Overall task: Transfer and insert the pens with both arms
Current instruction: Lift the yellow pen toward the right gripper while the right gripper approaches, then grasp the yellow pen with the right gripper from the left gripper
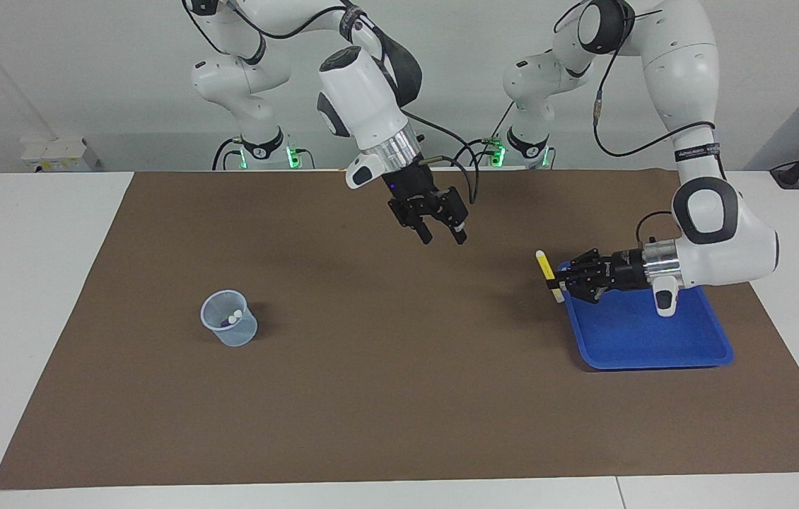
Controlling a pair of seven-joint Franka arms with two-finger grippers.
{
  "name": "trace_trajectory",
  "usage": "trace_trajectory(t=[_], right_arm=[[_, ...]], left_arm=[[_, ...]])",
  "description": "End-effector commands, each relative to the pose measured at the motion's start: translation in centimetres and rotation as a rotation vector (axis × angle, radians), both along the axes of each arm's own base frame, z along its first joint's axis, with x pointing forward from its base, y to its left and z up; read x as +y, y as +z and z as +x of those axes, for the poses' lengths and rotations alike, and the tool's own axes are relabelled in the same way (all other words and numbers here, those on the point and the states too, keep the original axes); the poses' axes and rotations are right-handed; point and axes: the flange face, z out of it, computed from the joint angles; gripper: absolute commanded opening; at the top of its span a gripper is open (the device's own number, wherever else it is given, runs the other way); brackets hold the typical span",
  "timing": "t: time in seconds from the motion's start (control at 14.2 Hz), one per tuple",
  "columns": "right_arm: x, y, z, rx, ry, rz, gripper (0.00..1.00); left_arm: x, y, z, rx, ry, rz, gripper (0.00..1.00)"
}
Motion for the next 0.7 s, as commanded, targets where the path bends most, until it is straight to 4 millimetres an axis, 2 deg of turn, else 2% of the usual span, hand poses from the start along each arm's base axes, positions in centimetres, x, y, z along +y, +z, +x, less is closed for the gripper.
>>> trace_trajectory(t=[0.0, 0.07, 0.28, 0.49, 0.63], right_arm=[[2.1, 0.1, 0.4, 0.012, -0.020, 0.063, 0.86], [2.7, 0.1, 0.7, 0.014, -0.022, 0.073, 0.86], [3.1, -0.3, 1.0, 0.015, -0.018, 0.072, 0.81], [3.3, -0.5, 0.9, 0.013, -0.007, 0.067, 0.80], [3.5, -1.3, 1.2, 0.014, -0.001, 0.056, 0.77]], left_arm=[[-2.8, 0.9, 0.1, 0.030, 0.061, -0.016, 0.00], [-4.0, 1.2, 0.1, 0.042, 0.075, -0.024, 0.00], [-6.7, 1.6, 0.1, 0.066, 0.090, -0.046, 0.00], [-8.9, 1.9, -0.1, 0.074, 0.108, -0.105, 0.00], [-10.0, 2.1, -0.3, 0.093, 0.112, -0.103, 0.00]])
